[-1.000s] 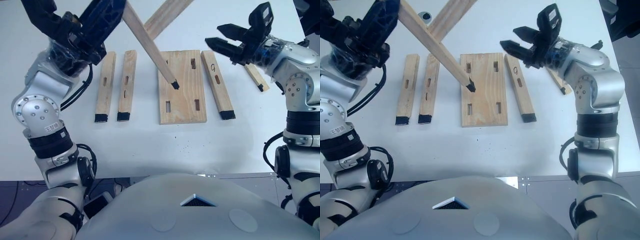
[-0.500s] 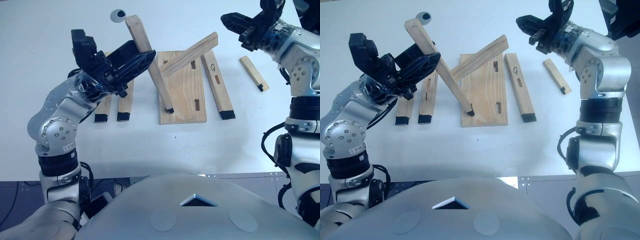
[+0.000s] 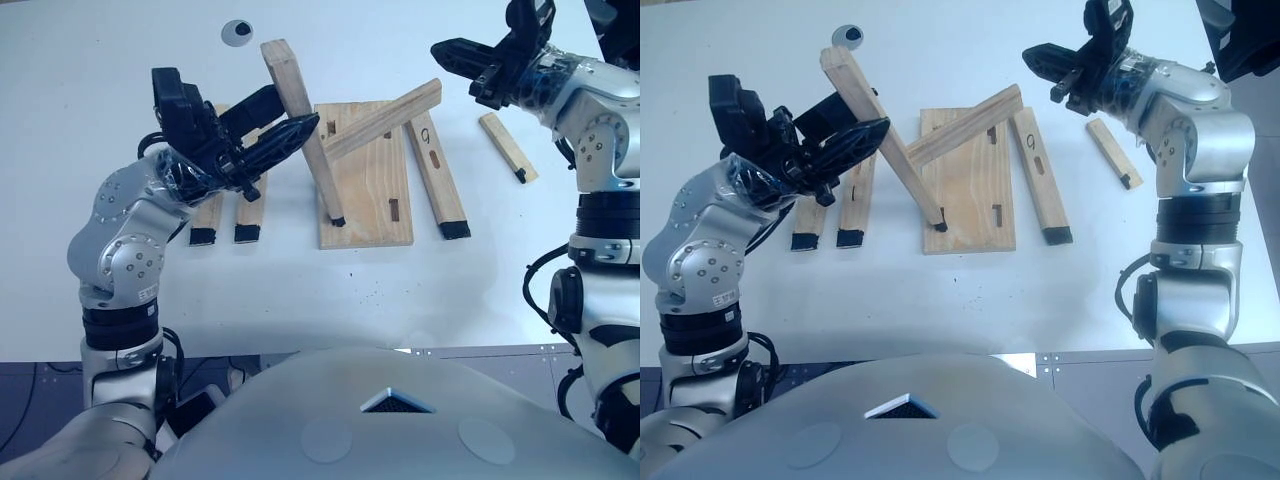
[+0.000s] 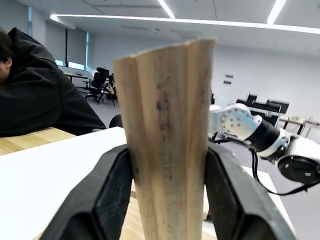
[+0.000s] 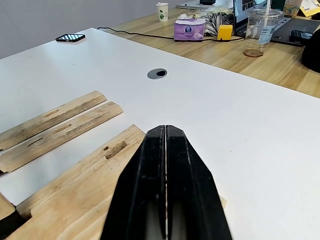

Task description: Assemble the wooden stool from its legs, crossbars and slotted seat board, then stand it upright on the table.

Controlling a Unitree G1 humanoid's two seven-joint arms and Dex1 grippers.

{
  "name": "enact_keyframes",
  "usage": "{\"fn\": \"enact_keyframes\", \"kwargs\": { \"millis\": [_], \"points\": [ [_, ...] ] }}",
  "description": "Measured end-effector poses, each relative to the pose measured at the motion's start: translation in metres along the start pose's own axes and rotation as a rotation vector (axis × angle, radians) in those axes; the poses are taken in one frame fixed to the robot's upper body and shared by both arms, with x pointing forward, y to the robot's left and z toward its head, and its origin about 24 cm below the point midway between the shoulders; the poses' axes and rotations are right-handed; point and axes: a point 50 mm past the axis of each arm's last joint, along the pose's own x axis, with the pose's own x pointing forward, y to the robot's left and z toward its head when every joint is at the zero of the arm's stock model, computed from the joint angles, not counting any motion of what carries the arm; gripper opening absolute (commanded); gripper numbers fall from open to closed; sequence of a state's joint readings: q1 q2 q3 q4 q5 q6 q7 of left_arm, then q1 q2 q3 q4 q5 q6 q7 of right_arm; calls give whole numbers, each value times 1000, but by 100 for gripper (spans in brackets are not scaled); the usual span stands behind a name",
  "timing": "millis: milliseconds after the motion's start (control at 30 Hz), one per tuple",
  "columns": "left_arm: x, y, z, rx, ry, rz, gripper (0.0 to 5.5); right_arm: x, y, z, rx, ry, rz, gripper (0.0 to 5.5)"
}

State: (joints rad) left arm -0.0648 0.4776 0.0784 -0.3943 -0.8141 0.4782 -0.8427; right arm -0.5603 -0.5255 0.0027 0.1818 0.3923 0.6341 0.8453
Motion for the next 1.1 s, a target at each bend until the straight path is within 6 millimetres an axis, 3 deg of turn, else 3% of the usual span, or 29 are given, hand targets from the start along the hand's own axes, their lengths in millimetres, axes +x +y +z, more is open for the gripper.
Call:
{"fn": "enact_keyframes", "kwargs": {
  "millis": [300,500,667,867,1100],
  "points": [
    [-14,10,22,89,205,-133,201,-3,4,-11,15,15,1,0],
    [-12,13,27,100,237,-162,201,-5,8,-17,16,18,-8,0],
    [-4,3,30,191,277,-214,201,-6,11,-17,5,14,-3,0],
    [-2,-5,26,296,352,-226,201,-9,11,-21,18,15,-16,0],
    [0,-6,19,296,387,-229,201,-10,11,-27,32,22,-41,0]
  ]
}}
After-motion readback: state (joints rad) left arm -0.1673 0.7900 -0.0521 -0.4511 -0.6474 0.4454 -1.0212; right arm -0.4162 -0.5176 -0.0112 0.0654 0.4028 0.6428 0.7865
